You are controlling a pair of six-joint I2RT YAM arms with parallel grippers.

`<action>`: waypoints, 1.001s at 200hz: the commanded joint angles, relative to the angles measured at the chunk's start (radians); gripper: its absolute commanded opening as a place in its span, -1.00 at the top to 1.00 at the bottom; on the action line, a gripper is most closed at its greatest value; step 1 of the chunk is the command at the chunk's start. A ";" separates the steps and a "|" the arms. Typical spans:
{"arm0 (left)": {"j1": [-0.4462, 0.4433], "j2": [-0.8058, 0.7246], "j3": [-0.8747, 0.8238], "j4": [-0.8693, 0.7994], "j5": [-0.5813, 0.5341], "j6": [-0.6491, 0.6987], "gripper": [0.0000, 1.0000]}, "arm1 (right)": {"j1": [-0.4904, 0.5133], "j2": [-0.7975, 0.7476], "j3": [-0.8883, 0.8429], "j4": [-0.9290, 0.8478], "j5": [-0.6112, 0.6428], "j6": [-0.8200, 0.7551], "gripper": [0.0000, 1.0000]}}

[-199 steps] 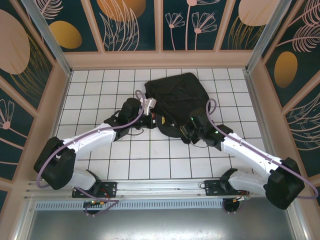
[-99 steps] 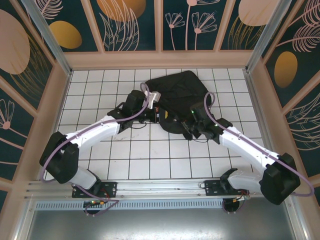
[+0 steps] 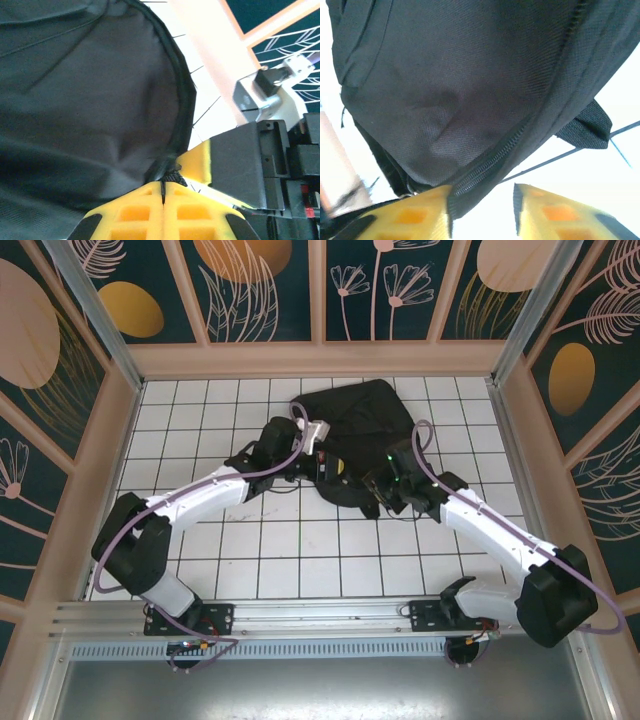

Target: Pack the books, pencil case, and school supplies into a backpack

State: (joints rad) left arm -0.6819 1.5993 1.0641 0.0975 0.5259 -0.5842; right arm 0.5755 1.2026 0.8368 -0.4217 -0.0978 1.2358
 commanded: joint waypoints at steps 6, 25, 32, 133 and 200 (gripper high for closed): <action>-0.015 0.010 0.037 0.094 0.046 -0.016 1.00 | -0.001 -0.029 -0.024 0.073 -0.029 0.115 -0.07; -0.016 0.008 0.035 0.096 0.046 -0.014 1.00 | 0.000 -0.028 -0.061 0.114 -0.046 0.167 -0.18; -0.015 0.008 0.034 0.096 0.048 -0.014 1.00 | 0.000 -0.021 -0.072 0.127 -0.054 0.181 -0.18; -0.017 -0.030 -0.056 0.148 0.069 -0.040 1.00 | 0.013 0.128 -0.089 0.238 -0.029 0.217 0.84; -0.014 -0.024 -0.115 0.159 0.074 -0.068 0.81 | 0.013 0.178 -0.080 0.243 -0.038 0.167 1.00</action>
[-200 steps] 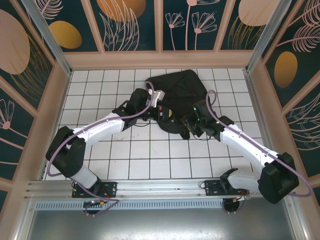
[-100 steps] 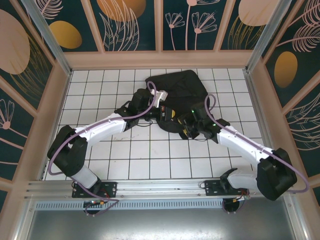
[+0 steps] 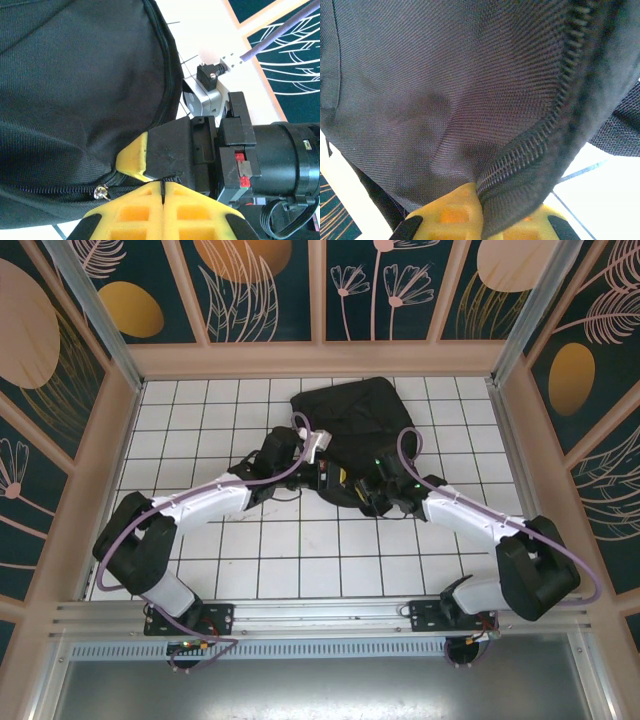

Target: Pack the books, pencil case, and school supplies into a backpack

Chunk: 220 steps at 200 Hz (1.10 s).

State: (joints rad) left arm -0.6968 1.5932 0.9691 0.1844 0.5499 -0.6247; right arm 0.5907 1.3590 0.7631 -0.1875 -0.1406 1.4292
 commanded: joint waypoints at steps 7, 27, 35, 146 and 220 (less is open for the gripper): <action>0.000 -0.015 -0.025 0.081 0.068 -0.033 0.80 | -0.003 0.021 -0.010 0.007 0.004 -0.030 1.00; -0.001 -0.007 -0.050 0.098 0.137 -0.035 0.81 | -0.002 0.008 -0.032 0.013 0.007 -0.031 1.00; -0.003 -0.001 -0.059 0.092 0.164 -0.029 0.82 | -0.003 0.004 -0.042 0.018 0.004 -0.030 1.00; -0.007 -0.109 -0.114 -0.169 -0.025 0.080 -0.29 | -0.001 0.015 -0.025 -0.011 0.027 -0.065 1.00; -0.008 -0.109 0.039 -0.292 -0.141 -0.007 -0.97 | 0.017 0.029 -0.004 -0.029 0.041 -0.073 1.00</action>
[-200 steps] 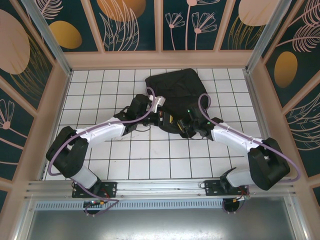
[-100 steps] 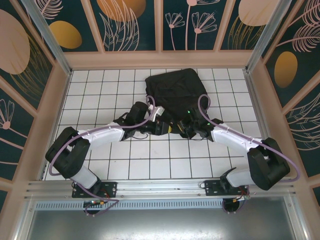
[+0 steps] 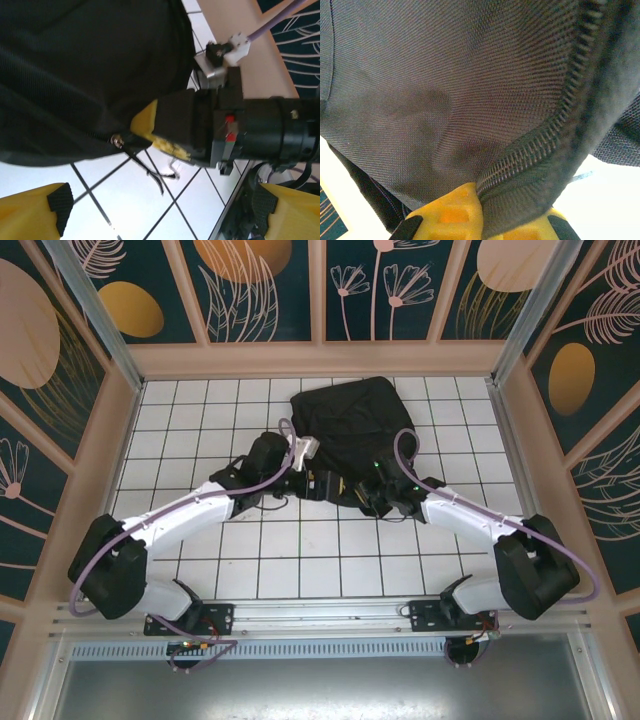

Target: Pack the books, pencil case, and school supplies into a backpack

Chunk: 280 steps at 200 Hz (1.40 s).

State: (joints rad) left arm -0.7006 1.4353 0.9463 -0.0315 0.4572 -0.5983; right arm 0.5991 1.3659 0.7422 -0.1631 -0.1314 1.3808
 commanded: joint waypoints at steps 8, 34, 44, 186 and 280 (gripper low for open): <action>-0.005 0.082 0.078 -0.091 -0.051 -0.043 -0.95 | 0.010 0.024 0.019 -0.055 0.033 -0.025 1.00; -0.014 0.142 0.095 -0.071 -0.040 -0.101 -0.75 | 0.011 0.025 0.025 -0.063 0.038 -0.022 1.00; -0.019 0.158 0.099 -0.057 -0.025 -0.121 -0.70 | 0.013 0.025 0.026 -0.063 0.040 -0.020 1.00; -0.051 0.273 0.100 0.049 0.099 -0.212 0.10 | 0.042 0.052 0.069 -0.079 0.064 -0.012 1.00; -0.051 0.245 0.103 0.025 0.056 -0.164 1.00 | 0.052 0.050 0.065 -0.088 0.084 -0.011 1.00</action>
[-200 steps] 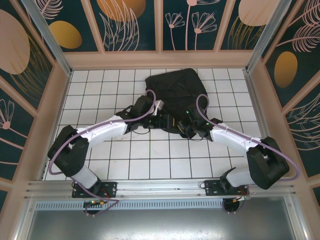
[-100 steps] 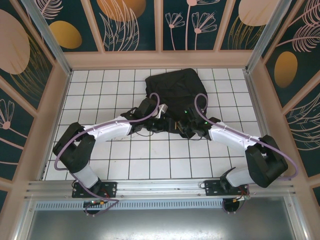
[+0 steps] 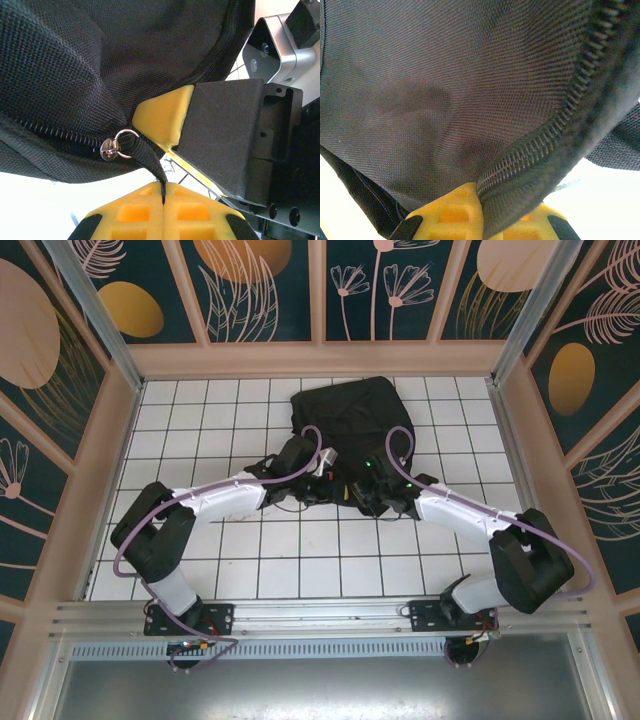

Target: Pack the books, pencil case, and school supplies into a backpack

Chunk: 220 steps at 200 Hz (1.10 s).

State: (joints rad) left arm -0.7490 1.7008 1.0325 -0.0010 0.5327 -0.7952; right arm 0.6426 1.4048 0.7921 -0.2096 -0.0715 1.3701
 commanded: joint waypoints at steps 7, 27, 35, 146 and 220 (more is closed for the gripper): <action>-0.002 -0.025 0.014 -0.008 -0.019 0.035 1.00 | 0.009 0.010 0.014 -0.043 0.025 -0.002 1.00; -0.003 -0.044 0.006 -0.023 -0.025 0.052 1.00 | 0.008 0.013 0.013 -0.052 0.032 -0.010 1.00; -0.001 -0.053 0.004 -0.030 -0.031 0.059 1.00 | 0.006 0.012 0.014 -0.056 0.035 -0.015 1.00; 0.089 -0.117 -0.054 -0.102 -0.044 0.127 1.00 | -0.002 0.006 0.022 -0.074 0.039 -0.067 1.00; 0.130 -0.119 -0.003 -0.122 0.019 0.155 1.00 | 0.017 0.058 0.104 -0.173 0.081 -0.167 1.00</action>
State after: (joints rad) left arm -0.6495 1.6096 0.9955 -0.0914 0.5194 -0.6617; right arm 0.6502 1.4403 0.8528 -0.2871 -0.0483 1.2743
